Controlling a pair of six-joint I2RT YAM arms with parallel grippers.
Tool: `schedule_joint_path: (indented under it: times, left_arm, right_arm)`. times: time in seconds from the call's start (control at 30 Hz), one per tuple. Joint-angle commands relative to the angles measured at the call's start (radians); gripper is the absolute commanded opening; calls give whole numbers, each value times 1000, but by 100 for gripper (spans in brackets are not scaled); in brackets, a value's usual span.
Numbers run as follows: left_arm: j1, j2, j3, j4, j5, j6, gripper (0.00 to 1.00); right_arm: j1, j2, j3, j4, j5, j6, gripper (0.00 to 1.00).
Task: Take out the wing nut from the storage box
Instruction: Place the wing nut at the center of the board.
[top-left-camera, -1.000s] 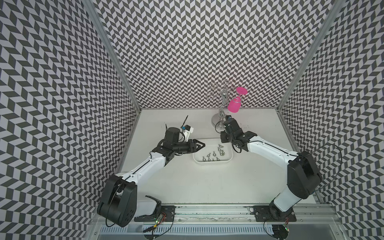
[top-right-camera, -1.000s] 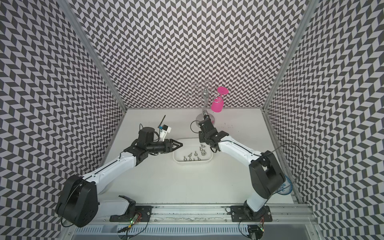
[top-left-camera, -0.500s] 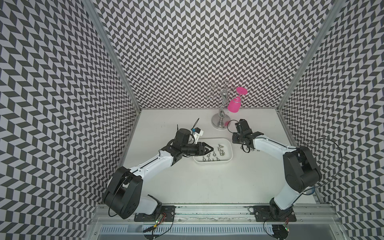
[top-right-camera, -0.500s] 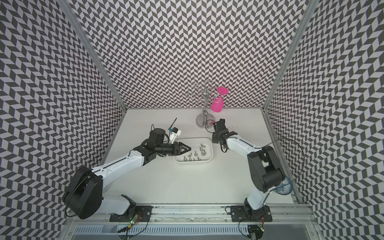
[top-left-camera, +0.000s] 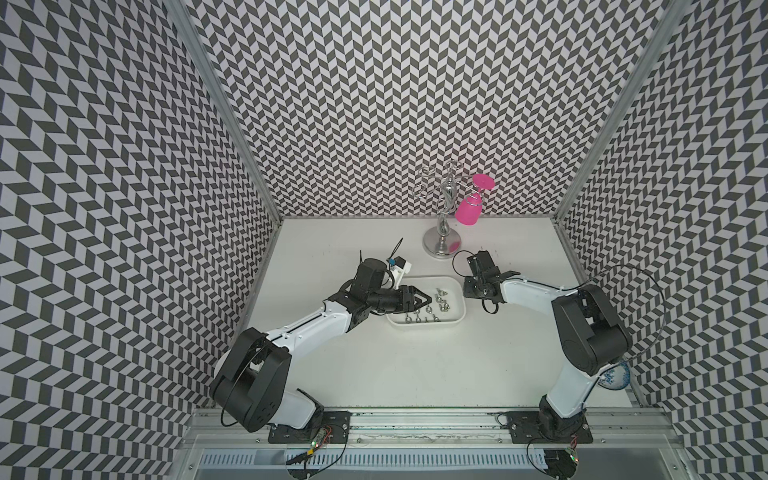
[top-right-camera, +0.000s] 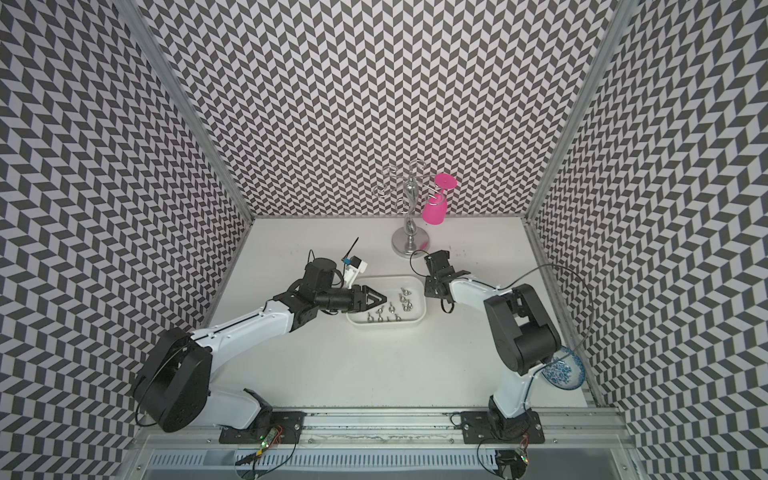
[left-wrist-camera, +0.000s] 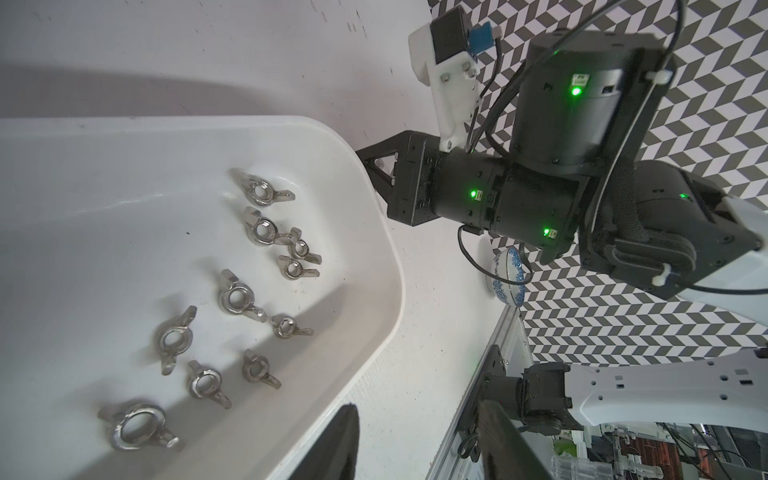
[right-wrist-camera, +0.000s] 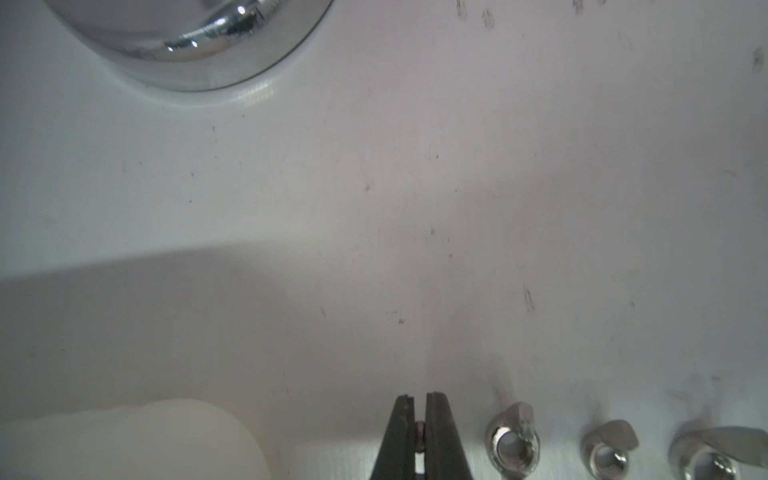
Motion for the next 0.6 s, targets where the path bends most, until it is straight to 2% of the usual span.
schedule_joint_path:
  times: [0.0,0.43,0.57]
  left_arm:
    - [-10,17,19,52,-5,-11,51]
    - [-19,35,26,68,10,-9,51]
    - [-19,34,26,67,10,-6,51]
  right_arm:
    - [5,10,-14,43,-2,11,0]
    - [5,24,-34,69,-11,11,0]
    - [5,33,-29,64,-15,12,4]
